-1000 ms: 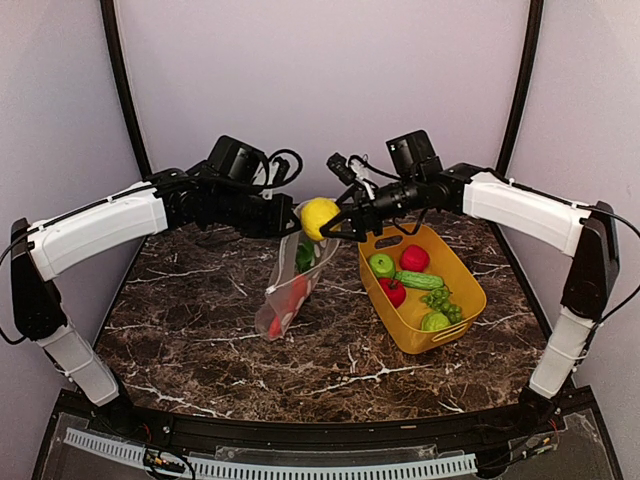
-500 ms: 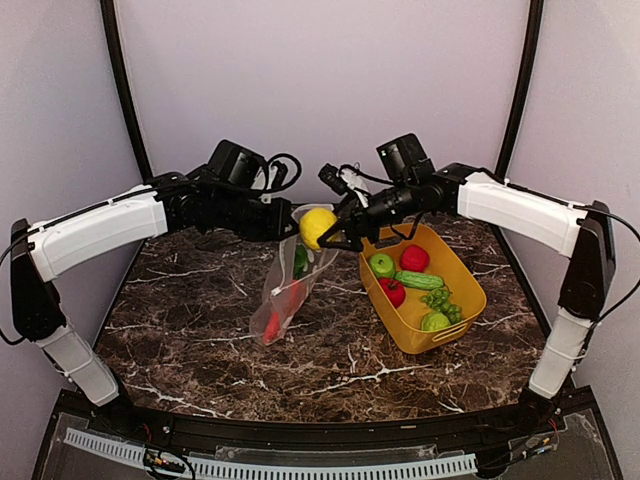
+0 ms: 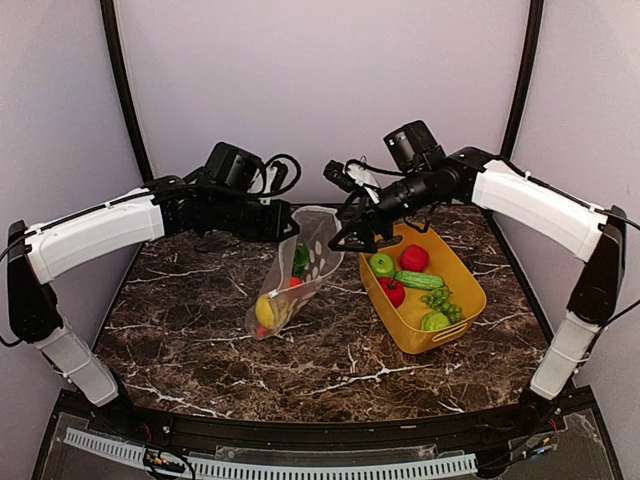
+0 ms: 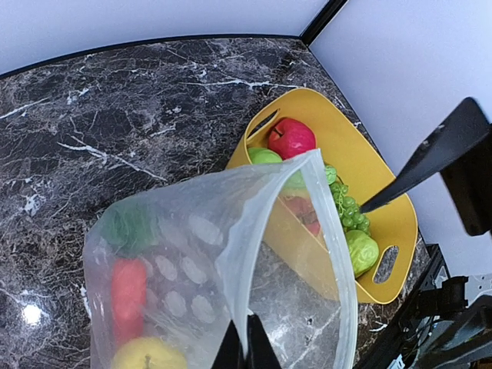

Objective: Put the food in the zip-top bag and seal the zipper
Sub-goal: Place the fake fruit in the zipper food storage bag.

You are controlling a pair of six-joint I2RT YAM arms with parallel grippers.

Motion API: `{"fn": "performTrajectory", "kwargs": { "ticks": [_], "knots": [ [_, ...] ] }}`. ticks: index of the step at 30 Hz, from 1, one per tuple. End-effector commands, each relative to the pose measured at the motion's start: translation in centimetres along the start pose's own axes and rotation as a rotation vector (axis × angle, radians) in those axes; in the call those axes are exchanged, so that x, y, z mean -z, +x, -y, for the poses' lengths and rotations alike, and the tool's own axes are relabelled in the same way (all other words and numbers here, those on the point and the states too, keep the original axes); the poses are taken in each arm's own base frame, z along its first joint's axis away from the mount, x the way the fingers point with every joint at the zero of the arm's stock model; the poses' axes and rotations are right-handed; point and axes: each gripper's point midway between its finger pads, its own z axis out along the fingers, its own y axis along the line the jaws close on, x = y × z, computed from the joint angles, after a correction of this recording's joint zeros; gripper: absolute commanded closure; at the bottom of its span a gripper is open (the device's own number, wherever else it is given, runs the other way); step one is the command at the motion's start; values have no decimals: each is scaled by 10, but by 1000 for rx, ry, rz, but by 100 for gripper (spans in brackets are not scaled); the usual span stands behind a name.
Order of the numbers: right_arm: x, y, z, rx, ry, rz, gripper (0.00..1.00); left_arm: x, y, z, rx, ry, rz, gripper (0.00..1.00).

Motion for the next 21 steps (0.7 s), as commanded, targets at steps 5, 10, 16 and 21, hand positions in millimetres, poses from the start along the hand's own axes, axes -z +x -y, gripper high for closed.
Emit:
{"fn": "performTrajectory", "kwargs": {
  "ticks": [5,10,16,21],
  "knots": [
    [56,9,-11,119,83,7,11,23,0,-2,-87,-26,-6,99],
    [95,31,34,4,191,21,14,41,-2,-6,-165,-71,-30,99],
    [114,78,70,-84,344,-63,15,50,1,-19,-247,-144,-46,99],
    [133,112,85,-137,418,-112,15,44,3,-20,-265,-144,-63,99]
  ]
}}
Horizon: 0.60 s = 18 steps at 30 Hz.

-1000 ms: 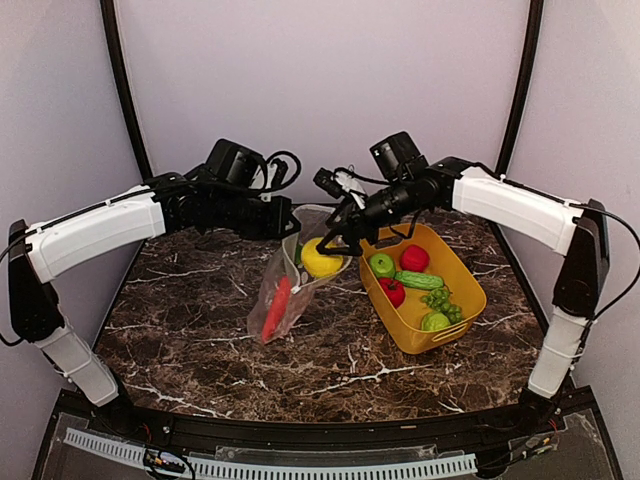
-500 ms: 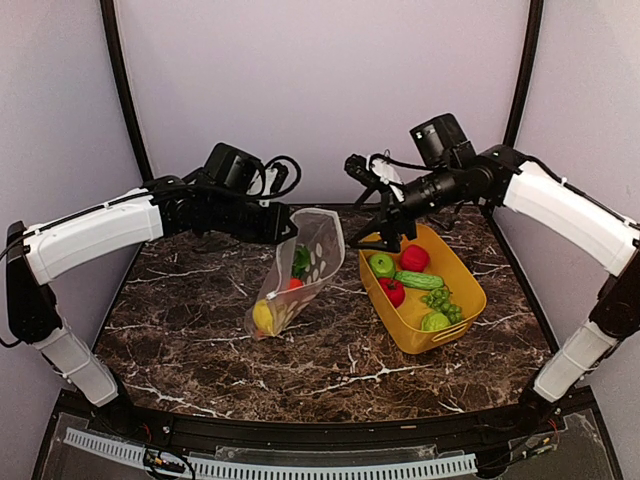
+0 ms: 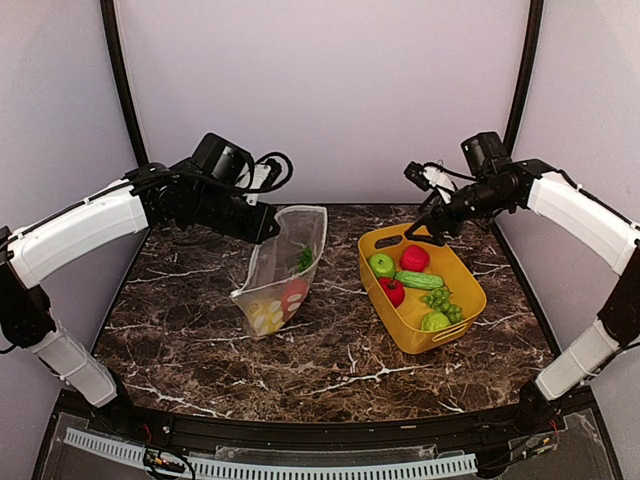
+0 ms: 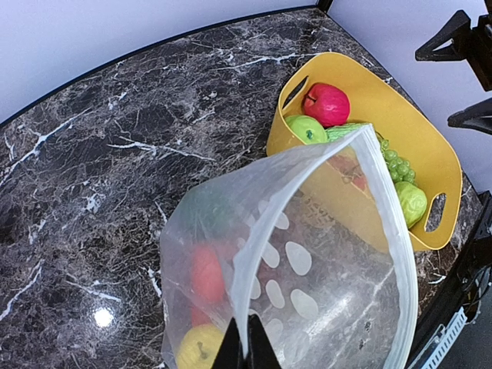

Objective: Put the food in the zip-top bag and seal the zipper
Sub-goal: Place the fake fruit in the zipper food storage bag, then pick up the fake fruit from the bin.

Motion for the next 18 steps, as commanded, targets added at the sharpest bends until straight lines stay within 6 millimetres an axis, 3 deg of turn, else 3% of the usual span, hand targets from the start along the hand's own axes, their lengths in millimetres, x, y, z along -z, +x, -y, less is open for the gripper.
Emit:
{"fn": "performTrajectory", "kwargs": {
  "ticks": [1,11,18],
  "knots": [
    [18,20,18,-2,85,-22,15,9,-2,-1,-45,-14,-2,99],
    [-5,75,4,-4,-11,-202,22,-1,5,-1,-21,0,-13,99],
    [-26,81,-1,-21,-87,-190,26,-5,9,-2,-21,-6,-20,99]
  ]
}}
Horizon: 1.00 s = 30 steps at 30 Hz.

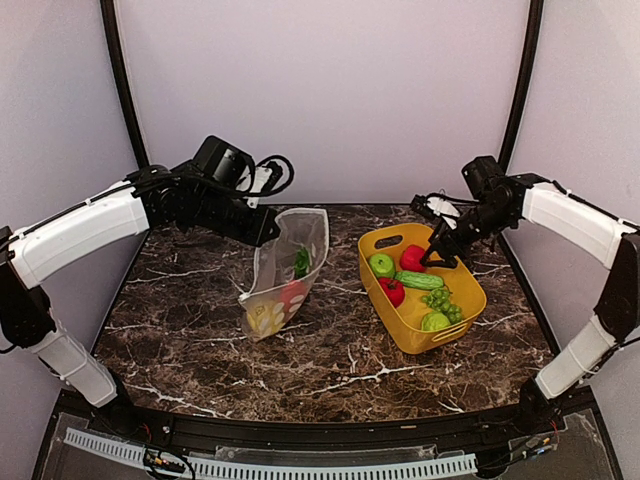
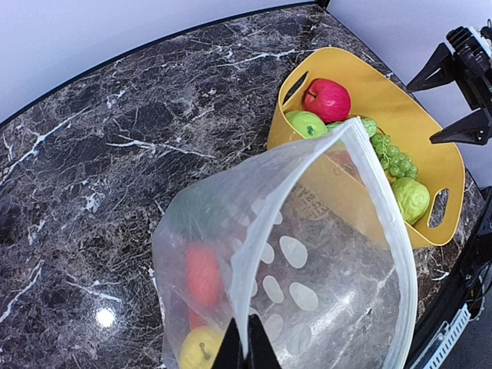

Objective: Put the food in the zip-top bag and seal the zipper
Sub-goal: Pick up the fake fruit from the bin.

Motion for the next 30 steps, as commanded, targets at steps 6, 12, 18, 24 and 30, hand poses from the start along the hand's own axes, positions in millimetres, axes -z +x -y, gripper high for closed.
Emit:
{"fn": "performTrajectory", "kwargs": {
  "ticks": [6,12,18,24,30],
  "knots": [
    [-43,4,-7,-21,-138,-22,27,-5,7,-1,3,-3,-23,99],
    [-74,16,-6,-10,-151,-83,19,-5,8,-1,17,-1,-17,99],
    [-94,17,-7,-24,-181,-108,17,-5,8,0,17,4,-20,99],
    [-110,18,-20,-33,-247,-121,14,-4,9,-1,19,1,-17,99],
    [-120,17,-25,-67,-290,-126,12,-4,11,-1,21,4,-20,99]
  ]
}}
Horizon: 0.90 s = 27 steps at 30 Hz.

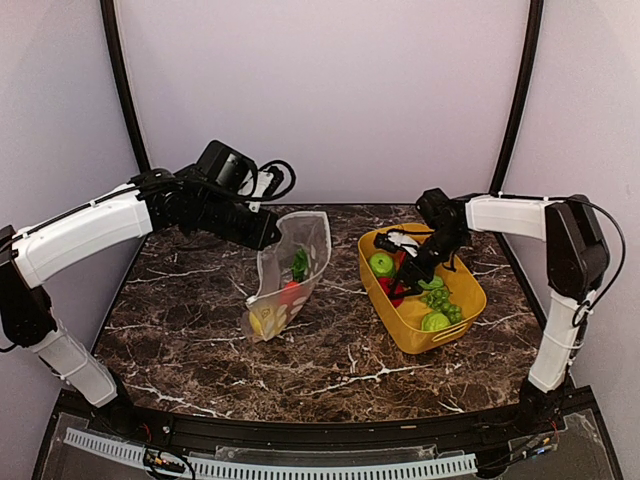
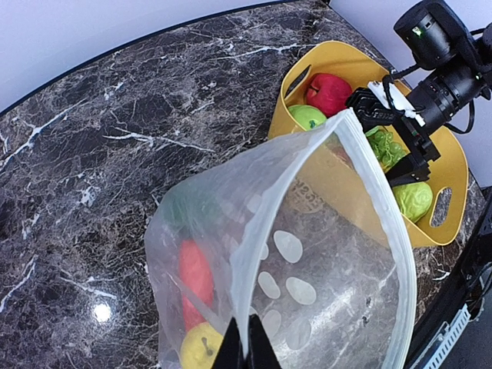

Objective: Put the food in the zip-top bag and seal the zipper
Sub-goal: Pick up the fake fruit from the bin.

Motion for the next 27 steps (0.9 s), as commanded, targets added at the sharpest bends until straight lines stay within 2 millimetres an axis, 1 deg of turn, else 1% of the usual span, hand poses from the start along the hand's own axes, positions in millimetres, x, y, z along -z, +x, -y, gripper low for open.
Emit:
{"fn": "performTrajectory", "kwargs": {
  "ticks": [1,12,17,22,27],
  "knots": [
    [-6,-12,-1,-11,-37,23,12,4,5,0,7,5,-4,99],
    [-19,-4,-2,-25,-61,-8,11,5,5,1,15,10,0,99],
    [-21,-3,-2,-30,-69,-11,17,5,5,2,22,19,1,99],
    [-22,0,-1,-33,-64,-21,19,3,7,2,29,20,-4,99],
    [-19,1,0,-30,-40,-25,24,0,8,1,31,15,-6,99]
  ]
}}
